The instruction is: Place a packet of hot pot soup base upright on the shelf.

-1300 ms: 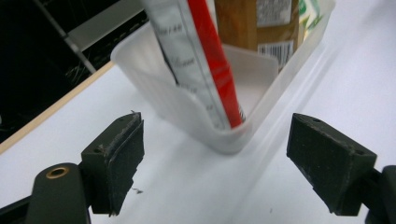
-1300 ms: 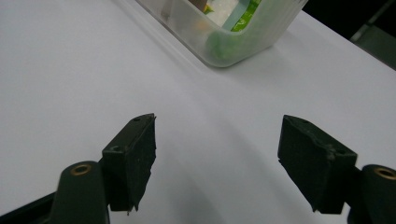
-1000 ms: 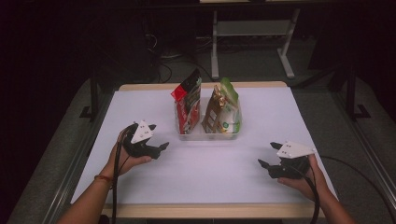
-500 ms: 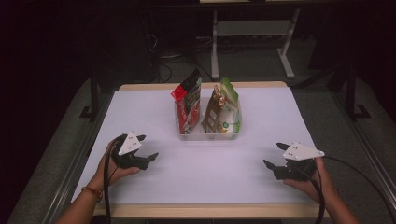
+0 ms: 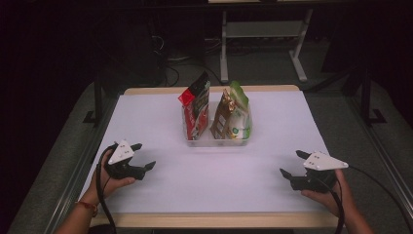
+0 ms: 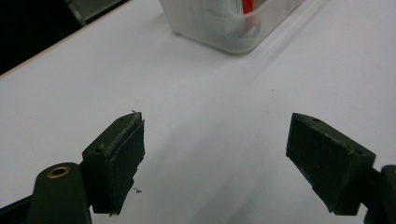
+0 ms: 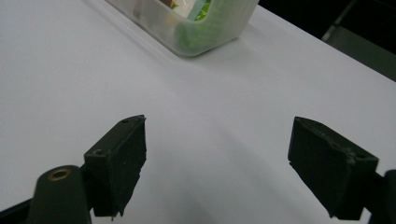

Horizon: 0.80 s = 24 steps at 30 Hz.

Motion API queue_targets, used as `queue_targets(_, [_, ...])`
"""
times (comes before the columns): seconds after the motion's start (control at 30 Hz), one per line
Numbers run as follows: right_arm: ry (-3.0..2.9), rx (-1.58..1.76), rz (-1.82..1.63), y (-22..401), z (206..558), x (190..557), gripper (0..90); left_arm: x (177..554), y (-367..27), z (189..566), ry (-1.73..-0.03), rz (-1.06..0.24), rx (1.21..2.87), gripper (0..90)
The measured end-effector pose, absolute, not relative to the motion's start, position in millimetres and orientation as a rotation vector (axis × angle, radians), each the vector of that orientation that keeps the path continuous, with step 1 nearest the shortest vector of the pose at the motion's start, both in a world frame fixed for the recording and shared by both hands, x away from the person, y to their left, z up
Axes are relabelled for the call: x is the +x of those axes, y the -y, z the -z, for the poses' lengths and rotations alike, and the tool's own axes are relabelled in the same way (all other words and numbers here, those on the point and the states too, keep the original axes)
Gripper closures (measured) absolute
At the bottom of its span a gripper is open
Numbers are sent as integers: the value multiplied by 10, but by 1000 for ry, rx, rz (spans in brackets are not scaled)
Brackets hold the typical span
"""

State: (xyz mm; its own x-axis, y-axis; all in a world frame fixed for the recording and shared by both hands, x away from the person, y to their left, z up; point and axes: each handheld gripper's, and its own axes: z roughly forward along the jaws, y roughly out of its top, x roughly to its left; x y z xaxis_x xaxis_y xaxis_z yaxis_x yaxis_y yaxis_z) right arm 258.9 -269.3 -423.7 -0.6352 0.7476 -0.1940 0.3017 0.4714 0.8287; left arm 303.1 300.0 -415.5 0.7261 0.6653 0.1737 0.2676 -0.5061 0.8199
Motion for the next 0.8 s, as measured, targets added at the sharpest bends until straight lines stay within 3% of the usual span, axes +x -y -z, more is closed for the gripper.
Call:
queue_targets(0.4, [-2142, 923, -1108, 2852, 4281, 2544, 185, 2892, -3153, 4238, -715, -613, 2095, 191])
queue_targets(0.8, [-2022, 996, -1214, 3034, 4378, 2483, 181, 2700, -3458, 4463, -834, -585, 1918, 184])
